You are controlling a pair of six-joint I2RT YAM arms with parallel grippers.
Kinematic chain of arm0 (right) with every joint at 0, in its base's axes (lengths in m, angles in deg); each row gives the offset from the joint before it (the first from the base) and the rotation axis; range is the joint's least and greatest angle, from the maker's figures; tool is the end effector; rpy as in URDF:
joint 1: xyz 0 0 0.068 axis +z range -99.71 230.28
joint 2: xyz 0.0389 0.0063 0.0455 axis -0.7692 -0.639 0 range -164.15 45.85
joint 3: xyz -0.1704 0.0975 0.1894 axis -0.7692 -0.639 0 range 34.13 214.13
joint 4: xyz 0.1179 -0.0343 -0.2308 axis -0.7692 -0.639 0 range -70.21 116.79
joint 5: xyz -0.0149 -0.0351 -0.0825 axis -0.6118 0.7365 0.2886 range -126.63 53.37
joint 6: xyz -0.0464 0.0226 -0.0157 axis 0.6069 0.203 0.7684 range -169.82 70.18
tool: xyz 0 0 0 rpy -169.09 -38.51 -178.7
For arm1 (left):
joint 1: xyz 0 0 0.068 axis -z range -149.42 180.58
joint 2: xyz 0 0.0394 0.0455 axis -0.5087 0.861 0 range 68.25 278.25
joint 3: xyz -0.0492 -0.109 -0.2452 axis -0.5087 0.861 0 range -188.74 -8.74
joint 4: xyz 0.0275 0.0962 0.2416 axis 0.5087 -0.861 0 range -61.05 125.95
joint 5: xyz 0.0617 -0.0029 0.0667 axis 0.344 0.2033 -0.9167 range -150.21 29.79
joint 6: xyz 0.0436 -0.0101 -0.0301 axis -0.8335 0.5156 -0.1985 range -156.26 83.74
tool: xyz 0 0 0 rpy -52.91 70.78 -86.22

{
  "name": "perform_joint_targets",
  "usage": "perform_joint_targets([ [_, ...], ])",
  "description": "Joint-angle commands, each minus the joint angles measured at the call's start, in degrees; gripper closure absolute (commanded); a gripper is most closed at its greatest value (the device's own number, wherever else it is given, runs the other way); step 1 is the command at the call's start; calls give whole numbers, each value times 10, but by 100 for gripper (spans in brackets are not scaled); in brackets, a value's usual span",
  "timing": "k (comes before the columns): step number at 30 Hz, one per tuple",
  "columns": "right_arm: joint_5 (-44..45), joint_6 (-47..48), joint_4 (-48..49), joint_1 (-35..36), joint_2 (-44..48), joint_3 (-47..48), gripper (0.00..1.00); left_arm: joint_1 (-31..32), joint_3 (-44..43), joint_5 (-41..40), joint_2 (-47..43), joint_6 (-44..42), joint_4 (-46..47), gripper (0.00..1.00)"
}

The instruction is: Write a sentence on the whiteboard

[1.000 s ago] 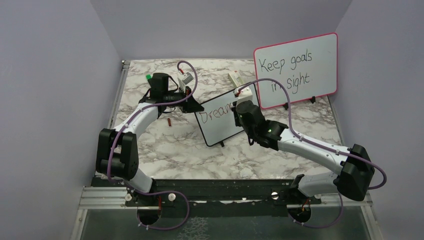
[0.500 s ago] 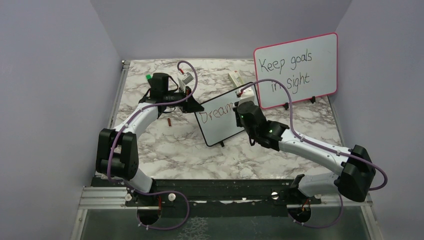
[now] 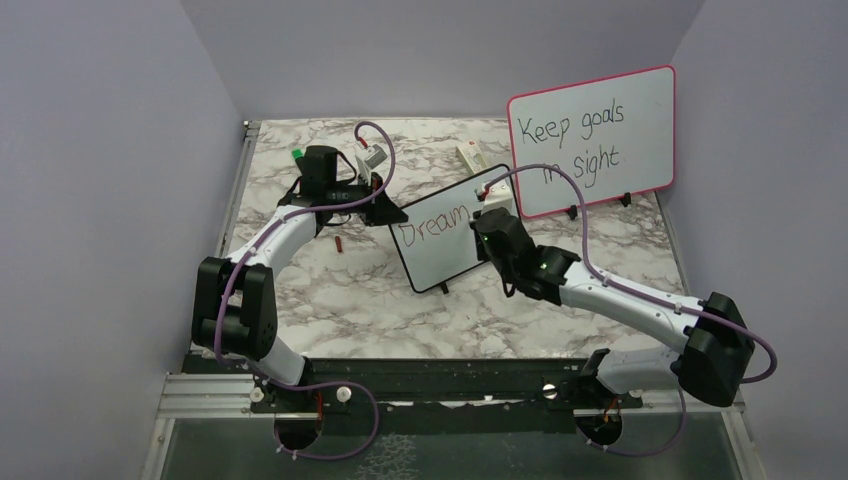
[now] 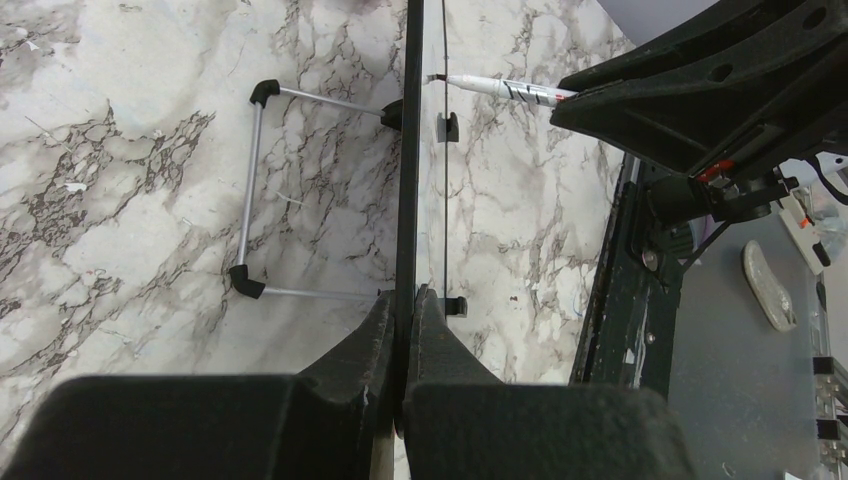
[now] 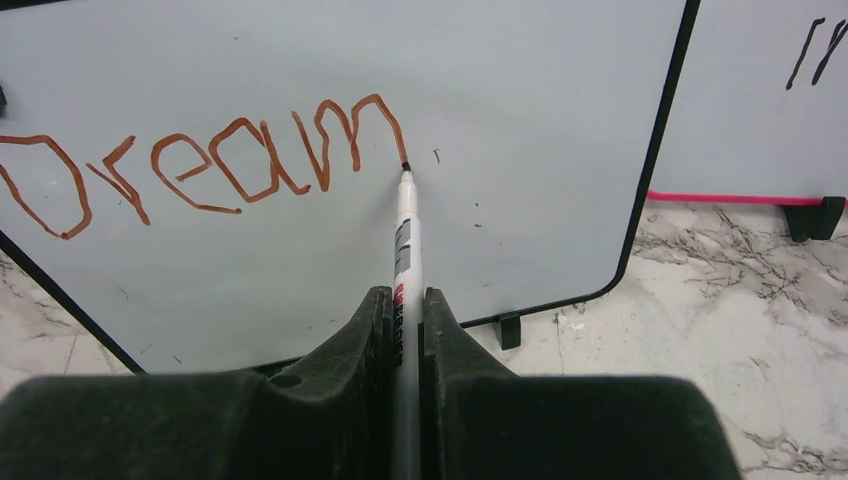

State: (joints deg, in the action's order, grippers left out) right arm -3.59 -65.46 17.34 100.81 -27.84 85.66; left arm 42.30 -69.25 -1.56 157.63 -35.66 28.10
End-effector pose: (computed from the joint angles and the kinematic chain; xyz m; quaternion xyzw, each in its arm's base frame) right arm 0.1954 0.2068 0.2756 -0.1186 0.8401 0.0473 0.5272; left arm 0.3217 -0.0977 0.2564 0.2941 0.7543 -0.4773 0.3416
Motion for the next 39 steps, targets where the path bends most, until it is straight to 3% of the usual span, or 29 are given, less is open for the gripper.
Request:
perform_joint_targets([
  [1, -20, -14, -25, -4, 5, -14, 99, 24, 28, -90, 40, -50, -77, 100],
  [23, -12, 25, 25, -14, 55, -8, 99, 24, 27, -94, 39, -51, -79, 100],
  [39, -19, 28, 59, -35, 30, -4, 99, 24, 27, -90, 40, -51, -79, 100],
])
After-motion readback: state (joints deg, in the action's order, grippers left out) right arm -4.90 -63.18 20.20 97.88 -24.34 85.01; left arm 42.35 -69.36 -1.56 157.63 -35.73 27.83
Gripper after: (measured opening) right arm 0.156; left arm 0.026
